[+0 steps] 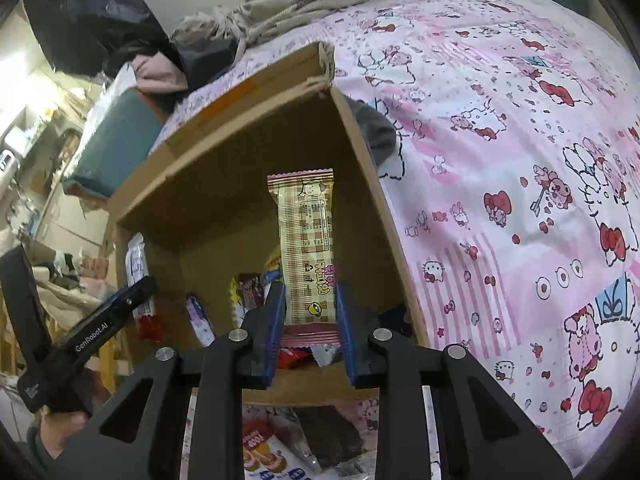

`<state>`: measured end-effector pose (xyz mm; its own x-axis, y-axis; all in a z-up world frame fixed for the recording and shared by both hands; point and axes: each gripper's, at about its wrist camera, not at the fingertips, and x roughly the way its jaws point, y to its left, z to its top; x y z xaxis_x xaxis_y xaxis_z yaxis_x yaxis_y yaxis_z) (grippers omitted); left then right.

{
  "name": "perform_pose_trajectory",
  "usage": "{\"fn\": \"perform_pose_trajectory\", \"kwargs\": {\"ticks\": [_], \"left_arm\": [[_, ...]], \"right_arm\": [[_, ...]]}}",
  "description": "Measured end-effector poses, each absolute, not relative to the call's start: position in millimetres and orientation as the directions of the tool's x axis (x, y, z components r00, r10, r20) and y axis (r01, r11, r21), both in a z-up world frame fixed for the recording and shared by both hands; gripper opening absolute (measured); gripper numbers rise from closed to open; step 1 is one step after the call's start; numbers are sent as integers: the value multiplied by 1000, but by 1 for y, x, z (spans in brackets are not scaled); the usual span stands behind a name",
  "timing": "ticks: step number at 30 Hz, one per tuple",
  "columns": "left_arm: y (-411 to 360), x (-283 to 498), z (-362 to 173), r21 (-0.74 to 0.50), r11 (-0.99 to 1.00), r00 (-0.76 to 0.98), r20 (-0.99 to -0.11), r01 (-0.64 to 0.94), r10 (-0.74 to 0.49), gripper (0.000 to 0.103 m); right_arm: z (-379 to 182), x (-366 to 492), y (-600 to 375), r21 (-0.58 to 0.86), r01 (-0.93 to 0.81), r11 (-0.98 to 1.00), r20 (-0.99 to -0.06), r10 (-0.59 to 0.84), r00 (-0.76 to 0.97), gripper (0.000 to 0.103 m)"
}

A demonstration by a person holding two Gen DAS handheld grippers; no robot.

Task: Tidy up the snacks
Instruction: 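Carry both bars into the box and open both grippers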

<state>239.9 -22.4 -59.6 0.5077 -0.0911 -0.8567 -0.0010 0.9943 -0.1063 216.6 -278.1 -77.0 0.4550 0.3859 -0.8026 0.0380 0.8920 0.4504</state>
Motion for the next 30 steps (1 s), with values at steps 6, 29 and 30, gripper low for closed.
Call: {"fn": "perform_pose_trajectory", "kwargs": {"ticks": [6,29,30], "left_arm": [[-23,241,-67,-104,995,479,-873,-3,-90,28],[-30,232,-52,-87,995,546,-833,43,-96,88],[-31,232,-51,-87,995,546,-832,46,-98,88]], "right_arm": [[-87,220,-278,453,59,890,-821,390,417,27],[-70,216,-285,559,42,828,-728,465,503,88],[-68,216,-284,559,36,828,-724,467,507,89]]}}
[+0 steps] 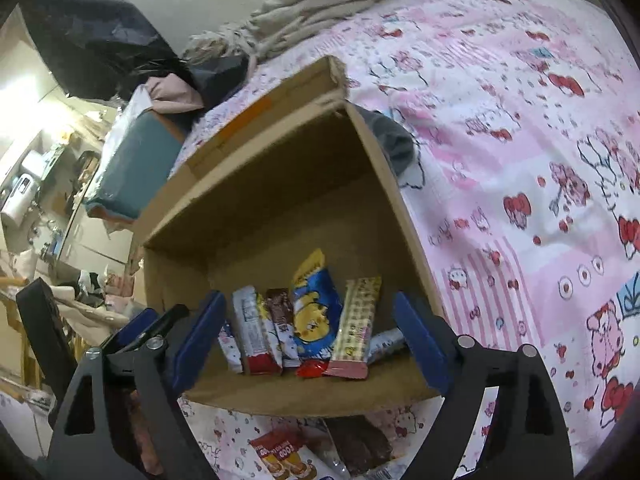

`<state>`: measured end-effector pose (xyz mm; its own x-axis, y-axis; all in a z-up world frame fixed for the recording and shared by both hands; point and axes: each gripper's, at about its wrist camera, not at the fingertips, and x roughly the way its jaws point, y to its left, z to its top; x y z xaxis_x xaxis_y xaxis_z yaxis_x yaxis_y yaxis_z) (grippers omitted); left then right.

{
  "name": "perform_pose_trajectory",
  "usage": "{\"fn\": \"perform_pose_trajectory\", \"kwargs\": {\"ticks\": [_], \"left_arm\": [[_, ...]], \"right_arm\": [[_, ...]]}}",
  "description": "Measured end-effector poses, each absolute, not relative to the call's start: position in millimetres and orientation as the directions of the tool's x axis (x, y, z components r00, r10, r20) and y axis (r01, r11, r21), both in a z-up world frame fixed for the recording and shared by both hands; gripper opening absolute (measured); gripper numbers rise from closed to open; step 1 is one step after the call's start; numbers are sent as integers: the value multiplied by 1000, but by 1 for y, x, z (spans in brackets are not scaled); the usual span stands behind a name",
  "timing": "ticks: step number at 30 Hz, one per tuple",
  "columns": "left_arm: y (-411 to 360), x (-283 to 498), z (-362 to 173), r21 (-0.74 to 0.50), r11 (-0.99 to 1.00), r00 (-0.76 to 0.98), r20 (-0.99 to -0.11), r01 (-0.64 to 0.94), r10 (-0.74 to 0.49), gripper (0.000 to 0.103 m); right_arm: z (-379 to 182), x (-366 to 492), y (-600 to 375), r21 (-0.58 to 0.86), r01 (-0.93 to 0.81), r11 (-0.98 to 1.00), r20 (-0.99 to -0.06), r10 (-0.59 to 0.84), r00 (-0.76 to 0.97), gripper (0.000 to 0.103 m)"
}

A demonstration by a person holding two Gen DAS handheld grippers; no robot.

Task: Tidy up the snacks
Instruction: 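Carry both bars into the box and open both grippers, then withdraw both grippers from the box toward the remaining snacks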

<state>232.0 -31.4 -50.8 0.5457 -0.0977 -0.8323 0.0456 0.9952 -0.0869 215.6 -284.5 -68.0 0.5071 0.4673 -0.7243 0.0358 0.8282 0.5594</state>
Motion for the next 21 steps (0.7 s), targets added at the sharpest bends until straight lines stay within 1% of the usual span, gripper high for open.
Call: {"fn": "perform_pose_trajectory", "kwargs": {"ticks": [5,7,10,12,14,15,21], "left_arm": [[-31,227,-46,-100,994,550,-827,53,-113,88],[-28,223,-43,-96,995,559,-823,38,-101,88],[-22,217,-36,-75,997,573,-817,4,-64,88],[-17,211,-28,-86,996,583,-810,-7,-65,88],[-15,205,-22,-97,995,592,-802,3,-80,97],[-14,203,-20,-100,995,594,-800,8,-85,98],[-7,178,-16,-123,992,568,-815,16,-110,100]], "right_arm": [[-68,215,-283,565,54,823,-730,468,497,89],[-66,213,-284,562,56,825,-729,462,505,89],[-67,204,-281,551,53,833,-737,456,499,93],[-70,196,-279,538,47,842,-754,455,473,94],[-69,189,-279,528,45,848,-766,453,456,94],[-66,185,-279,527,45,848,-766,451,458,94],[-56,157,-277,508,39,861,-765,430,480,94]]}}
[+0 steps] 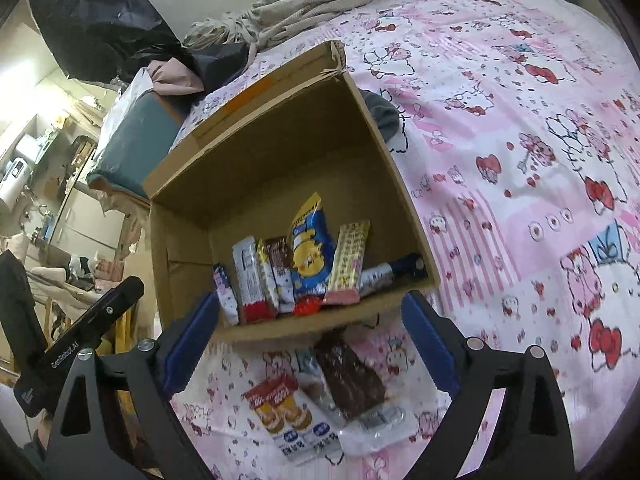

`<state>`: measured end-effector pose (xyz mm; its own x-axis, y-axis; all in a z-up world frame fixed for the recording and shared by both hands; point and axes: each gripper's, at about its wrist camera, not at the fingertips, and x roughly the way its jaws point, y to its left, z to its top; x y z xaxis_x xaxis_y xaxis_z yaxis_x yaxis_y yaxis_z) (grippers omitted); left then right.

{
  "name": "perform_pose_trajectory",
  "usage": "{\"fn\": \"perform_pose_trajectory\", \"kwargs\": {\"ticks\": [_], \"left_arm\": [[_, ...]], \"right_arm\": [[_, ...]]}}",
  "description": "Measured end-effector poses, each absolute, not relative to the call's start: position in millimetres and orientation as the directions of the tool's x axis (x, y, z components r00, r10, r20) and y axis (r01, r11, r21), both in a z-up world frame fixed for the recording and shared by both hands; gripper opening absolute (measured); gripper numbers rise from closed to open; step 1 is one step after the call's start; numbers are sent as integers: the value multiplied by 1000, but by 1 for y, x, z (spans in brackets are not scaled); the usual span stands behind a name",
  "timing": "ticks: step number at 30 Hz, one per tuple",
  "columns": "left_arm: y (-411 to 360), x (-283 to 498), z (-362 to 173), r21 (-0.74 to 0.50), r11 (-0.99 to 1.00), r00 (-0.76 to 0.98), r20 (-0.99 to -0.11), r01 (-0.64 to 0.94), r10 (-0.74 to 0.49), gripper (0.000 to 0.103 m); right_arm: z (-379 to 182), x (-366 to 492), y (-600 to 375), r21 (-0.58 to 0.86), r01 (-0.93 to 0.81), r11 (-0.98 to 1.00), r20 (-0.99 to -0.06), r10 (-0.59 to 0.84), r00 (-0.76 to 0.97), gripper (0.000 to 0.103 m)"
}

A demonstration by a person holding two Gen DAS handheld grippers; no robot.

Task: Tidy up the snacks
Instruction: 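Withdraw both grippers from the box toward the remaining snacks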

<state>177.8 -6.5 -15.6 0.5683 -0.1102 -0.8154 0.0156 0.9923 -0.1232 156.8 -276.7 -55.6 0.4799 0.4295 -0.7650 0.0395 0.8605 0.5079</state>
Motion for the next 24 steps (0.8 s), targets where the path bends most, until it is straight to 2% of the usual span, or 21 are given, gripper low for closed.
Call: {"fn": "perform_pose_trajectory", "kwargs": {"ticks": [16,24], "left_arm": [[3,126,-36,-129,990,456,-886,-62,-87,99],[18,114,-52,-166,976,404,-910,-143,-96,99]], "right_arm": [[-70,104,-282,450,113,886,-843,380,381,95],[-109,105,-294,422,219,880,-897,371,239,94]]}}
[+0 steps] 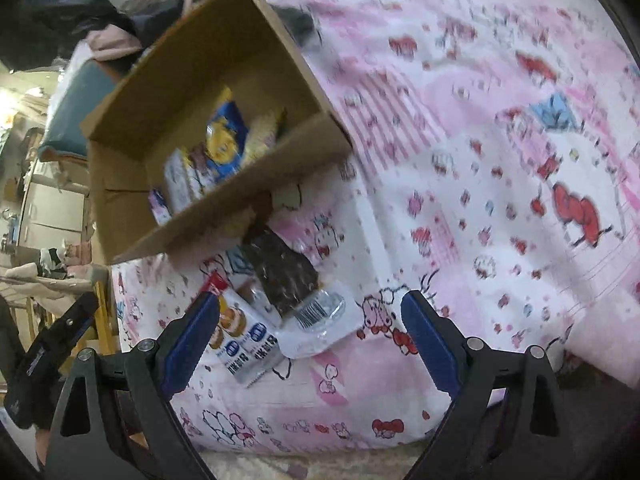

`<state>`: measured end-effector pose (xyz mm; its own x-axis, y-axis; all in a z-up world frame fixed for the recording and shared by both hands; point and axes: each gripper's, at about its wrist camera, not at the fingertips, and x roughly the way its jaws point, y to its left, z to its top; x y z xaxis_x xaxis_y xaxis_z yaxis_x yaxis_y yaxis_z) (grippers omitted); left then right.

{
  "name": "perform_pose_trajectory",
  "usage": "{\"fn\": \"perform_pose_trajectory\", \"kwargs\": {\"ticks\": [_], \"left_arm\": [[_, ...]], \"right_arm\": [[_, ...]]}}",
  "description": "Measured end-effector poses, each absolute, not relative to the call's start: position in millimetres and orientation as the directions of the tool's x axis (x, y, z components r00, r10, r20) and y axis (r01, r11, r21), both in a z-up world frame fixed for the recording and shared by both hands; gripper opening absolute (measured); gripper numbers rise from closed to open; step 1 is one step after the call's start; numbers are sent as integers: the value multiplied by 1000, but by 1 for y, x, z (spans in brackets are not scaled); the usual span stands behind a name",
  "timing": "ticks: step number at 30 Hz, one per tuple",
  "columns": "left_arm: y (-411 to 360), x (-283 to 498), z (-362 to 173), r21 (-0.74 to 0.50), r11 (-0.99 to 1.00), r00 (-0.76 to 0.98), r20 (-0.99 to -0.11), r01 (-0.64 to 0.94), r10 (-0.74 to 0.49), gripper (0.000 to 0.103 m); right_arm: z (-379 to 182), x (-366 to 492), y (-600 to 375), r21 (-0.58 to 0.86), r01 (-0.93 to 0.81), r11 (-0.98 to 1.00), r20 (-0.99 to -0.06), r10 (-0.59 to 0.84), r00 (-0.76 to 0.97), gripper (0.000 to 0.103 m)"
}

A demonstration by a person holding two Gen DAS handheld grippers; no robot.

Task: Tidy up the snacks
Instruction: 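Withdraw both grippers from the box toward the remaining snacks, then grasp a red-white FOOD rice cake with the left gripper while the right grasps the chocolate pack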

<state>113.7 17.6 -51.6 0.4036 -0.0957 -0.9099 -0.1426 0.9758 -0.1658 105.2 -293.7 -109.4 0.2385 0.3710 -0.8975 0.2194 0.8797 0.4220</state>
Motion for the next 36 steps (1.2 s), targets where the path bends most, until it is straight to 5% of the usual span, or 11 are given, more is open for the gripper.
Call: {"fn": "perform_pose_trajectory", "kwargs": {"ticks": [11,20,23,25,36], "left_arm": [[20,116,-63,-147,976,370,-926,-159,-80,99],[15,117,-66,-165,975,355,-929,-146,-104,99],[11,118,-67,-160,978,353,-930,-137,-103,99],[10,117,-67,-155,979,356,-929,-133,-99,99],[15,113,-76,-116,981,340,-939,-156,-57,99]], "right_arm": [[-152,147,-234,242,49,969,-966,236,102,94],[-180,141,-175,15,-255,967,-998,29,53,93],[-178,140,-171,30,-268,963,-998,45,48,83],[-174,139,-167,38,-279,960,-997,56,56,66],[-155,127,-237,199,-35,979,-980,200,15,59]]}}
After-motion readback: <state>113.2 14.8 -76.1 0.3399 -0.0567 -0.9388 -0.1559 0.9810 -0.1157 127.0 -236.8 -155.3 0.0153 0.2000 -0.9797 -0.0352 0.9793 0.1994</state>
